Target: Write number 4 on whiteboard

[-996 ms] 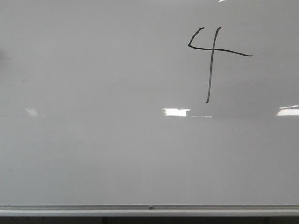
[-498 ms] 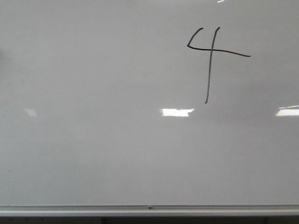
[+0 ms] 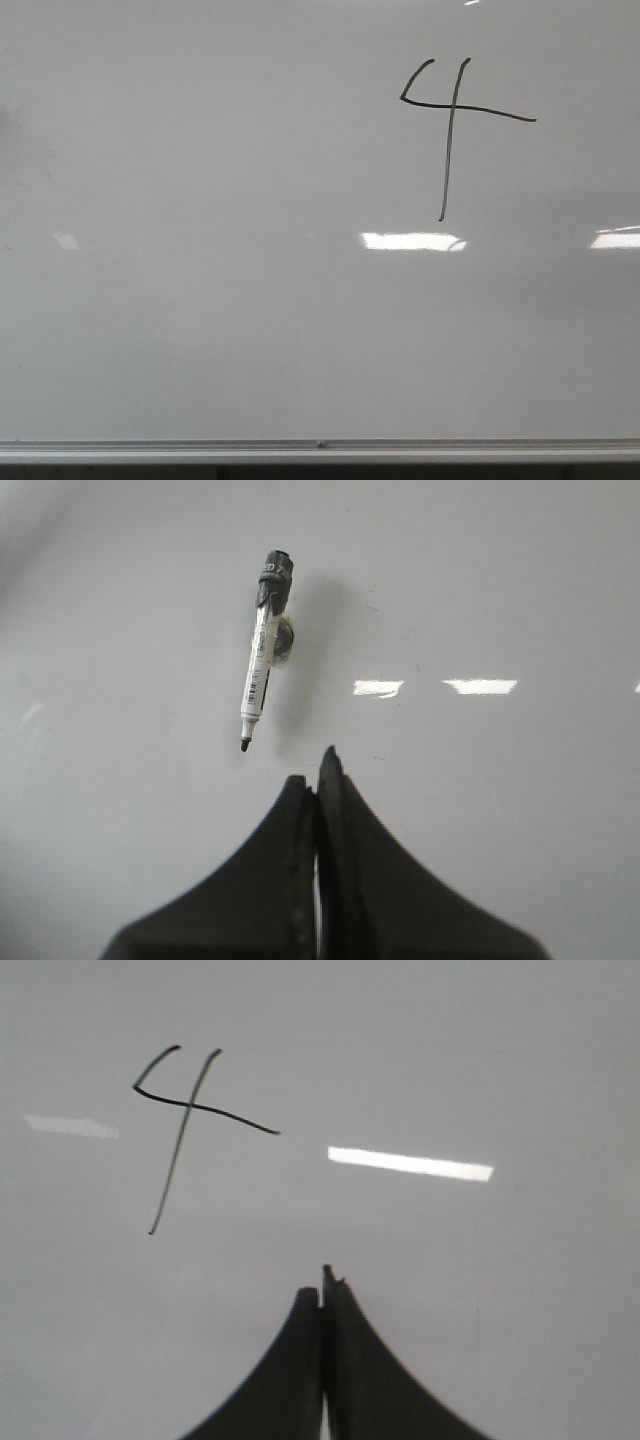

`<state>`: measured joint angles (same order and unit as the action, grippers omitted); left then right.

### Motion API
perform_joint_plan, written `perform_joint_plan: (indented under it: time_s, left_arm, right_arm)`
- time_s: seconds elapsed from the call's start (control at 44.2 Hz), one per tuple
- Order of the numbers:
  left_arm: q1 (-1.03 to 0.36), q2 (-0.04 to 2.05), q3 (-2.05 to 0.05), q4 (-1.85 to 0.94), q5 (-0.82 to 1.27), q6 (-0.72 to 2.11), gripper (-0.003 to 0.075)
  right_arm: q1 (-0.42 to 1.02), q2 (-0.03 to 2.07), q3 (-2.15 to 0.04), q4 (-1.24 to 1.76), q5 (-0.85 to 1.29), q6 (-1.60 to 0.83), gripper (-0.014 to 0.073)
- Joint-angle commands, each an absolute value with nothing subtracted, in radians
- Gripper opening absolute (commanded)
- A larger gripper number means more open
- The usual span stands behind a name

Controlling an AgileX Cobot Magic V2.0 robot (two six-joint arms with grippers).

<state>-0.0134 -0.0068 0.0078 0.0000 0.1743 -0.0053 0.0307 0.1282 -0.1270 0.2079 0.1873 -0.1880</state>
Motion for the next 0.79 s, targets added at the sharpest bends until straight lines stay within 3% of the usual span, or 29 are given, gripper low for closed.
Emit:
perform_joint_plan:
  time_s: [0.0, 0.158, 0.77]
  left_arm:
    - [-0.012, -0.020, 0.011, -0.008, 0.084, -0.017, -0.0020]
    - [-0.012, -0.020, 0.011, -0.008, 0.084, -0.017, -0.0020]
    - [-0.012, -0.018, 0.011, -0.008, 0.084, -0.017, -0.0020]
  right_arm:
    - [-0.007, 0.097, -0.090, 0.131, 0.096, -0.048, -0.0069]
    - [-0.019, 0.029, 0.015, 0.088, 0.075, -0.033, -0.0069]
    - [-0.019, -0.029, 0.012, 0.088, 0.117, -0.033, -0.0069]
